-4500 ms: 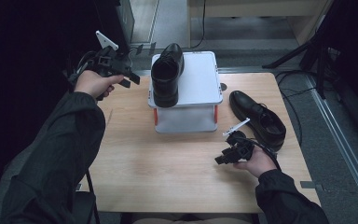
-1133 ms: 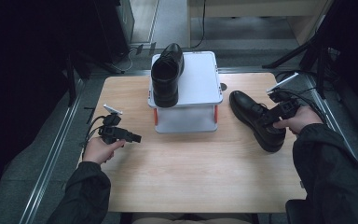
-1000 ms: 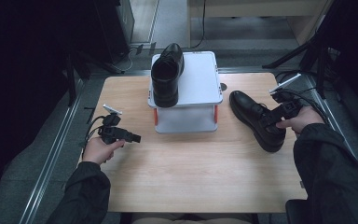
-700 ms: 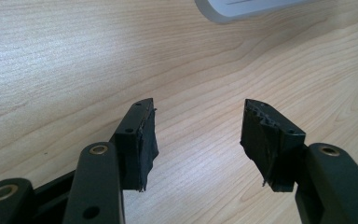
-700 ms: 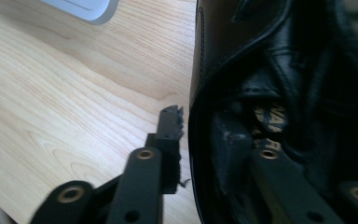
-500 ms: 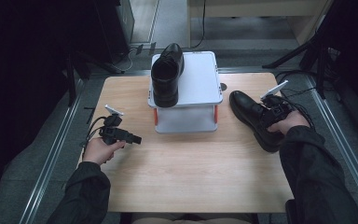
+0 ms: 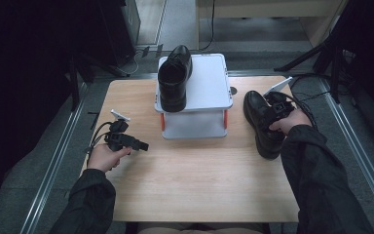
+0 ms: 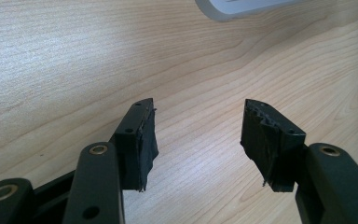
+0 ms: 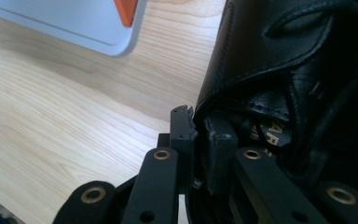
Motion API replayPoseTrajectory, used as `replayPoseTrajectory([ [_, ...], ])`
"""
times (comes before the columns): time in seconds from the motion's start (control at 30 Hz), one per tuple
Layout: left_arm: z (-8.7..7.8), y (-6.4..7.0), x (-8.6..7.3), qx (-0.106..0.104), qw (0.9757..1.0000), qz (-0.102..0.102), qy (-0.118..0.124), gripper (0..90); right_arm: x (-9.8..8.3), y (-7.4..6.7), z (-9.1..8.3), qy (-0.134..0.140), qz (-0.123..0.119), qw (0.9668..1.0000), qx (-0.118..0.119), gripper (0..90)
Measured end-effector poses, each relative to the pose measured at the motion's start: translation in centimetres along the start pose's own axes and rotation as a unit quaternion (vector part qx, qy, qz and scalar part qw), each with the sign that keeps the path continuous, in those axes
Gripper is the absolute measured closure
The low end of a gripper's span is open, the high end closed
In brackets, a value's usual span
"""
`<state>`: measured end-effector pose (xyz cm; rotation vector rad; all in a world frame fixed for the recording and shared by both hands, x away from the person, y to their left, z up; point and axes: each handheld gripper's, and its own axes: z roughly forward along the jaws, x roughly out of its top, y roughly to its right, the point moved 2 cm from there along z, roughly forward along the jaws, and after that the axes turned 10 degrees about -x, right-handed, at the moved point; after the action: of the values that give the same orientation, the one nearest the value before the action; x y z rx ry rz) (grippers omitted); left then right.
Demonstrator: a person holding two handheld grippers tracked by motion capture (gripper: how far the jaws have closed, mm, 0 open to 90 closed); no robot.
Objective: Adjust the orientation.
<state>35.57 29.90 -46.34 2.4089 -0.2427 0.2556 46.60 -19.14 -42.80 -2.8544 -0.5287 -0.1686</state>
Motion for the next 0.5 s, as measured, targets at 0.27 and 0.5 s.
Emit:
replayPoseTrajectory([
  [0.27, 0.00, -0.08, 0.00, -0.002, 1.0000, -0.001, 0.000, 44.6, 0.85, -1.06, 0.46, 0.003, 0.011, 0.9999, 0.012, 81.8],
  [0.5, 0.07, -0.12, 0.02, -0.003, 1.0000, 0.002, -0.003, 44.6, 0.61, -0.74, 0.14, 0.021, 0.015, 0.9995, 0.020, 75.0],
])
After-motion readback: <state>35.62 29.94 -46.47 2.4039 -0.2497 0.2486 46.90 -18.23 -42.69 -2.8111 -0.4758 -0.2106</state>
